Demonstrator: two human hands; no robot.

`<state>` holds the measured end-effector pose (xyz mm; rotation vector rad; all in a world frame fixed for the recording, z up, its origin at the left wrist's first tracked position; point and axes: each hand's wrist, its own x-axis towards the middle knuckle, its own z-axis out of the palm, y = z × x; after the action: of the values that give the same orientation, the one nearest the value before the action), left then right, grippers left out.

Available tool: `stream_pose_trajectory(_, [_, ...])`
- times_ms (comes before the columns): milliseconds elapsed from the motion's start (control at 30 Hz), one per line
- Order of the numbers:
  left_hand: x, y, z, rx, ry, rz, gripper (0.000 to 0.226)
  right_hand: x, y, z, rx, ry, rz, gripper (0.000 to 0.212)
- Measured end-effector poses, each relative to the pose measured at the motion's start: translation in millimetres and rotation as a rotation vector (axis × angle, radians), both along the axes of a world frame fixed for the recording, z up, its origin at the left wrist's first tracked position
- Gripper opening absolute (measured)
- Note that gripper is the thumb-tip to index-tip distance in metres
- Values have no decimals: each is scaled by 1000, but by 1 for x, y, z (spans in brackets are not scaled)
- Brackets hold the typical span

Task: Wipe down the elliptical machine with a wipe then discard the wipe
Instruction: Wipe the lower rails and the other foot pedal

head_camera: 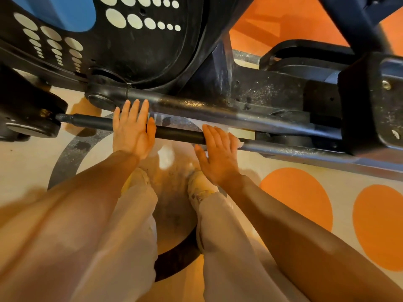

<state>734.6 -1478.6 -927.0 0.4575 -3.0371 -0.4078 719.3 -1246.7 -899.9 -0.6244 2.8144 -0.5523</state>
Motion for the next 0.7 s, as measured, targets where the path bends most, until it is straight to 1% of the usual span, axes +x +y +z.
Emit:
stream_pose_trajectory(67, [0,-3,-2,-9,-12,-19,53,1,2,0,-7,-29,78,61])
stream_pose_trajectory(133, [0,-5,-3,-18,-15,-28,53,-5,17,2,17,-5,123,58])
stream_pose_trajectory(233, [0,-4,-3,-17,-11,-20,52,-13,55,1,80,94,39,58])
stream_pose_trajectory(300, [1,-2,-3,-30,-10,-16,51,-11,67,-1,109,127,-2,57])
stream_pose_trajectory(433, [1,1,-1,-21,-19,11,52,-8,45,3,63,19,-117,65])
stream_pose_trajectory(500, [0,1,-1,-18,-20,12,52,-7,33,6,17,-1,-82,68])
stream_pose_trajectory(567, [1,1,-1,-17,-23,9,52,-3,27,5,-8,-6,-2,66])
stream_pose_trajectory(633, [1,1,-1,-14,-16,10,52,-2,31,4,13,-17,87,64])
stream_pose_trajectory(700, [1,2,-1,-12,-6,13,52,-5,46,4,42,3,119,62])
